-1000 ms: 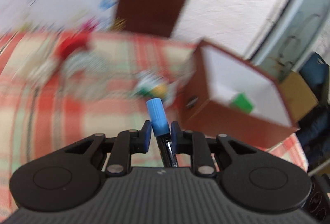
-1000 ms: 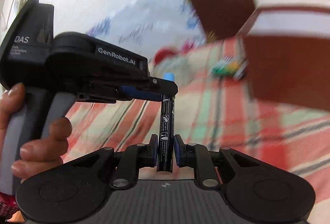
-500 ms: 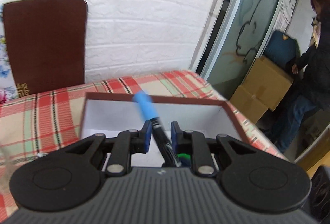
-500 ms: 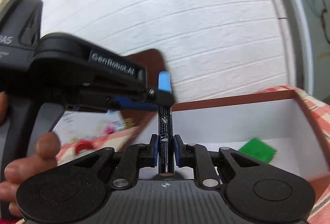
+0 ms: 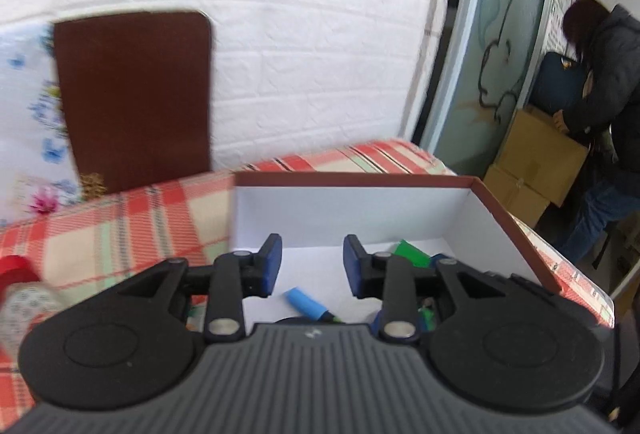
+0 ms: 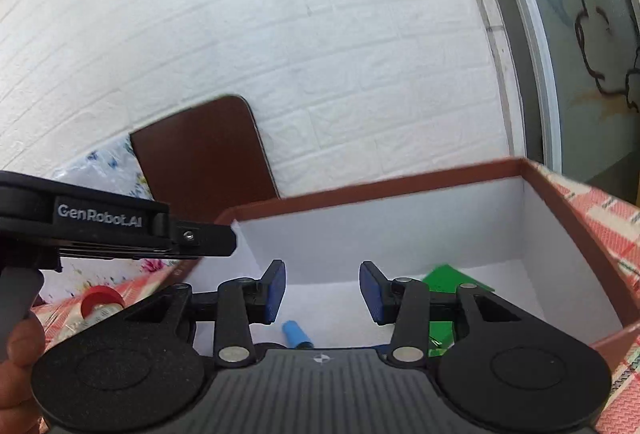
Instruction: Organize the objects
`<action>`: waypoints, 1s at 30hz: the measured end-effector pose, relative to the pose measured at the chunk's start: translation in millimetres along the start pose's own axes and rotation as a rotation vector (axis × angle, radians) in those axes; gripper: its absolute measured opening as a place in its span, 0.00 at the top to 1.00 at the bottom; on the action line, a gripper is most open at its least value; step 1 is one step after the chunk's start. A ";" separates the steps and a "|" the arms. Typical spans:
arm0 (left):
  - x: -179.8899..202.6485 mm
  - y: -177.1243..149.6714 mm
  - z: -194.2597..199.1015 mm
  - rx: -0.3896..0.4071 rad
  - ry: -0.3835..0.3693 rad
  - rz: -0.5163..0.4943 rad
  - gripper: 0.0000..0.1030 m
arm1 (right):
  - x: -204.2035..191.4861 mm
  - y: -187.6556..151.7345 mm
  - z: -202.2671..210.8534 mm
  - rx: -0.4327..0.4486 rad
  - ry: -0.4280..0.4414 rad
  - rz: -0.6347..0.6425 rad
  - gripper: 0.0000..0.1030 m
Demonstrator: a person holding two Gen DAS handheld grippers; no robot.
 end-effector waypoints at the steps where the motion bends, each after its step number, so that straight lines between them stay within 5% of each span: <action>1: -7.3 -2.0 10.1 0.014 0.014 0.001 0.63 | -5.0 -1.0 6.1 0.022 0.005 0.018 0.59; 8: -83.5 -44.1 61.2 -0.026 0.218 0.064 0.58 | -61.8 -14.7 39.0 0.063 0.148 0.134 0.58; 19: -184.6 -133.9 83.8 -0.173 0.421 0.261 0.57 | -158.9 -80.2 24.4 -0.195 0.361 0.341 0.58; 23: -187.8 -137.1 87.7 -0.140 0.398 0.269 0.55 | -155.0 -80.4 -12.9 -0.223 0.286 0.321 0.58; 24: -187.7 -137.0 87.2 -0.137 0.394 0.266 0.53 | -149.5 -79.2 -22.3 -0.222 0.237 0.315 0.69; 27: -188.4 -137.7 85.7 -0.123 0.383 0.259 0.50 | -131.2 -77.9 -38.2 -0.231 0.170 0.285 0.76; 30: -188.7 -139.8 83.5 -0.102 0.373 0.247 0.45 | -113.6 -71.7 -45.5 -0.228 0.142 0.201 0.67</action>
Point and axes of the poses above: each gripper's, at about its wrist camera, not at the fingertips, and z roughly against the way its jaws point, x to its right, y to its top, the point moved 5 cm from there along -z, roughly the way its jaws point, and after that the axes turned 6 degrees about x, right-handed, at the moved point
